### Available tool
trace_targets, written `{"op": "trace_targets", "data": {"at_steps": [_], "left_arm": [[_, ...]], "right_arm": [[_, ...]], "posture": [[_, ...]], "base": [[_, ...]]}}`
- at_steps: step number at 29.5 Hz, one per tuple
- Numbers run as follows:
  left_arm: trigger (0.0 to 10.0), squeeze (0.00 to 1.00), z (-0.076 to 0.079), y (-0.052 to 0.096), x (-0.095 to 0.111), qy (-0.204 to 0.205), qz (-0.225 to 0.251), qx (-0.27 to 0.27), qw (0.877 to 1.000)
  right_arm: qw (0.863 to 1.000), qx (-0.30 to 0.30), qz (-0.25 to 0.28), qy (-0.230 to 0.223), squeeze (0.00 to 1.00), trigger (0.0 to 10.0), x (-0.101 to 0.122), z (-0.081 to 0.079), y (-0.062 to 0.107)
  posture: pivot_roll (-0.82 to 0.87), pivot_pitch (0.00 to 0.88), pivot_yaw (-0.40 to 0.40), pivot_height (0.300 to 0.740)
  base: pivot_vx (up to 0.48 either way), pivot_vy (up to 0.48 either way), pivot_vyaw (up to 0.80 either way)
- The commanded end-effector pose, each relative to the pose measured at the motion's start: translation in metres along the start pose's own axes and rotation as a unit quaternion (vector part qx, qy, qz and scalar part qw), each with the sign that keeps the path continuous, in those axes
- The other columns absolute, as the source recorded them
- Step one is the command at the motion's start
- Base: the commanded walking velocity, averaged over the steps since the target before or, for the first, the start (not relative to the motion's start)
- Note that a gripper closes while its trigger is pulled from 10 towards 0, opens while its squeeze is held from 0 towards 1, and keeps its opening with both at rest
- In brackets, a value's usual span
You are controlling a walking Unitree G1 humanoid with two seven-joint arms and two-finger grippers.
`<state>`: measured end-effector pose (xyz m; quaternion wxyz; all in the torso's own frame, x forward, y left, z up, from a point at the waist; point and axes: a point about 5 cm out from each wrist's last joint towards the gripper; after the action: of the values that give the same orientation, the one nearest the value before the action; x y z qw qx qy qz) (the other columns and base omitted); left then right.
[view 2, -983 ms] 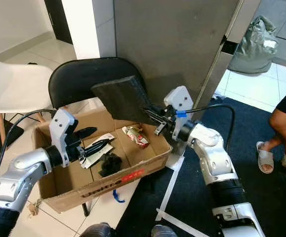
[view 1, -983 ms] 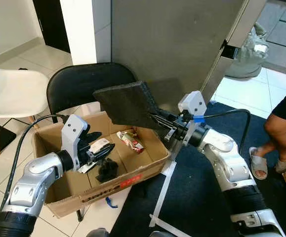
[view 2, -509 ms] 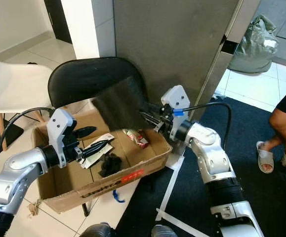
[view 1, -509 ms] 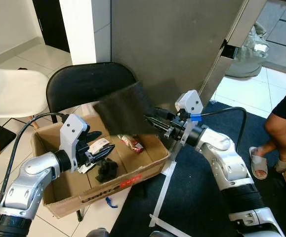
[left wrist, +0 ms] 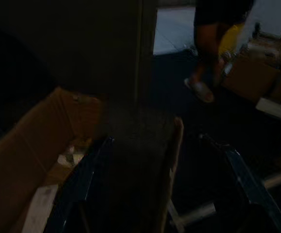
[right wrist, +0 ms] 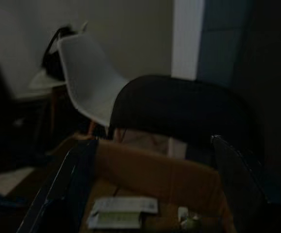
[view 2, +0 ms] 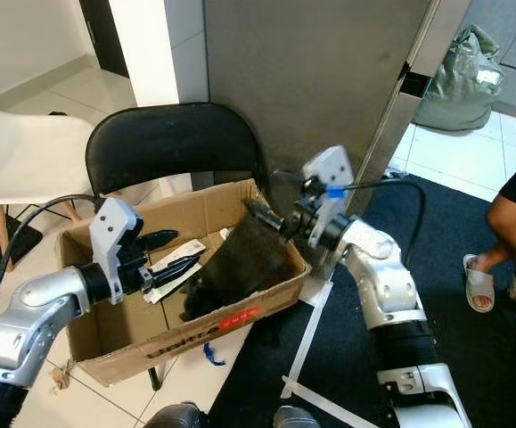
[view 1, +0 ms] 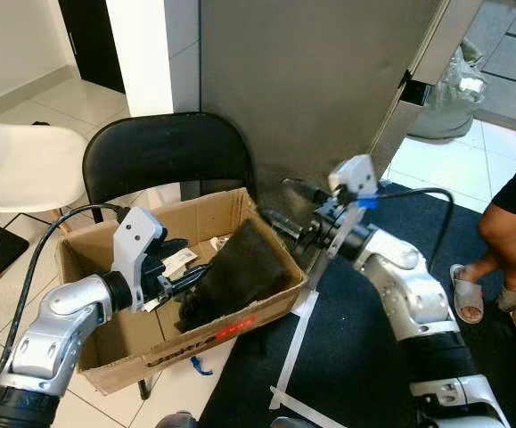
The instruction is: Picking trash to rubbish bin
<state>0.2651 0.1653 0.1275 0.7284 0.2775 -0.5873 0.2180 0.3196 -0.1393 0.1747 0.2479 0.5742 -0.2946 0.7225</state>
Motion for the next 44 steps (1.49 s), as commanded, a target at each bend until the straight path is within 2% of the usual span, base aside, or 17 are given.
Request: {"op": "trace_targets", "data": {"at_steps": [1,2,7,8,12,17,24,44], "left_arm": [[10.0,0.0,0.002,-0.008,0.006,-0.005,0.023,0.006,1.0],[10.0,0.0,0.002,-0.008,0.006,-0.005,0.023,0.006,1.0],[10.0,0.0,0.006,-0.032,0.018,0.032,0.095,0.025,0.995],[10.0,0.0,0.006,-0.032,0.018,0.032,0.095,0.025,0.995],[10.0,0.0,0.014,-0.049,0.022,0.064,0.127,0.022,0.99],[10.0,0.0,0.018,-0.061,0.021,0.079,0.139,0.028,0.987],[10.0,0.0,0.013,-0.065,0.024,0.091,0.156,0.041,0.983],[10.0,0.0,0.013,-0.072,0.022,0.084,0.155,0.036,0.984]], "right_arm": [[1.0,-0.02,0.001,-0.023,0.0,10.0,-0.002,0.006,0.003],[1.0,-0.02,0.001,-0.023,0.0,10.0,-0.002,0.006,0.003],[1.0,-0.01,0.001,-0.027,0.0,10.0,-0.004,0.0,0.002],[1.0,-0.01,0.001,-0.027,0.0,10.0,-0.004,0.0,0.002],[0.999,-0.005,-0.003,-0.031,0.0,10.0,-0.006,-0.005,0.0],[0.999,-0.007,-0.005,-0.036,0.0,10.0,-0.007,-0.005,-0.001],[0.999,-0.005,-0.007,-0.036,0.0,10.0,-0.009,-0.007,-0.002],[0.999,-0.002,-0.015,-0.035,0.0,10.0,-0.013,-0.009,-0.002]], "posture": [[-0.02,0.0,-0.056,0.74],[-0.02,0.0,-0.056,0.74],[-0.02,0.0,-0.053,0.74],[-0.02,0.0,-0.053,0.74],[-0.03,0.0,-0.049,0.74],[-0.03,0.0,-0.045,0.74],[-0.03,0.0,-0.049,0.74],[-0.04,0.0,-0.051,0.74]], "base": [[0.0,0.0,0.0],[0.0,0.0,0.0],[0.0,0.0,0.0],[0.0,0.0,0.0],[0.0,0.0,0.0],[-0.263,0.0,0.0],[-0.29,0.0,0.0],[-0.299,0.0,0.0]]}}
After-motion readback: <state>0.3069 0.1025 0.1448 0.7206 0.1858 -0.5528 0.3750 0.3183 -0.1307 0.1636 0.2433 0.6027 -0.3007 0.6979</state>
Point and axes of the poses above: a point about 5 cm out from each wrist's last joint towards the gripper, its own y axis pointing back from the gripper into the wrist, its own x axis along the axis of the wrist's last joint, z = x × y, and after that the axes turned 11 degrees about y, right-handed
